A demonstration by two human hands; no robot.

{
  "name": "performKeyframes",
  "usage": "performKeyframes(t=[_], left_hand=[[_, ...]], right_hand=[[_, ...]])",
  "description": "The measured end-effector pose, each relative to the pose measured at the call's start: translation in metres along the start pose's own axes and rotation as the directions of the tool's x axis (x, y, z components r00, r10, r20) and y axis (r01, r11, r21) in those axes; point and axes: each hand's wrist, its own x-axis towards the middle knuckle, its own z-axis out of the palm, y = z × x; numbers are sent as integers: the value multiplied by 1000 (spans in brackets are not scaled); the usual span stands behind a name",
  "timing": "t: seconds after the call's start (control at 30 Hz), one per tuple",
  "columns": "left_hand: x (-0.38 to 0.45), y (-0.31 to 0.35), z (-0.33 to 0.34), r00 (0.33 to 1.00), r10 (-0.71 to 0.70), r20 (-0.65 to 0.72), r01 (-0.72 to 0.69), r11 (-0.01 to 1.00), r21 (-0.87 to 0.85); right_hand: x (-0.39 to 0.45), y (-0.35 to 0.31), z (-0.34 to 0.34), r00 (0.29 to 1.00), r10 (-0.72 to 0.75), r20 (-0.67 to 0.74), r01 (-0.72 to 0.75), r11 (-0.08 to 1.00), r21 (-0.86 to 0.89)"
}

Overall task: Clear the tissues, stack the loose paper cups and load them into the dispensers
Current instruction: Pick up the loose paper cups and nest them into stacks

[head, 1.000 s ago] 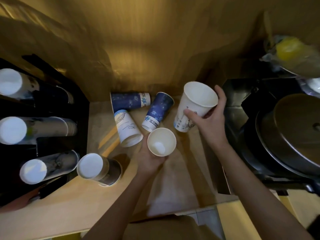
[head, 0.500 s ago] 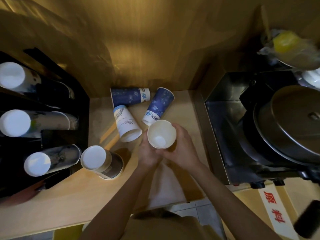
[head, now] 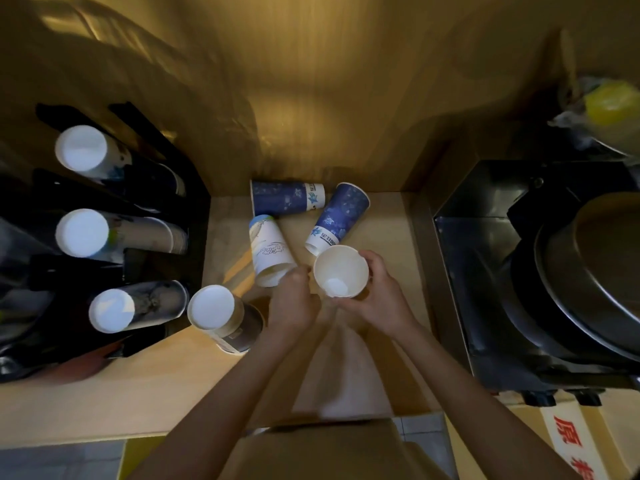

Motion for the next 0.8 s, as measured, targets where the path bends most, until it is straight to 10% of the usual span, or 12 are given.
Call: performKeyframes(t=[0.17,0.33,0.47,0.8], left_hand=[[13,19,-67,983,172,-60,-140,924,356],[64,9,-96,922,318,221,-387,770,507],[96,-19,-89,853,221,472,-518,456,723],[120,-58,-55,698,268,664,-715,214,665]], right_hand=[[11,-6,4,1000,-14,7,13,1000,24],[17,-15,15,998,1,58,-5,998,70],[22,-15,18,998,-18,63,12,996,87],[24,-15,19,999,13,39,-18,991,133]])
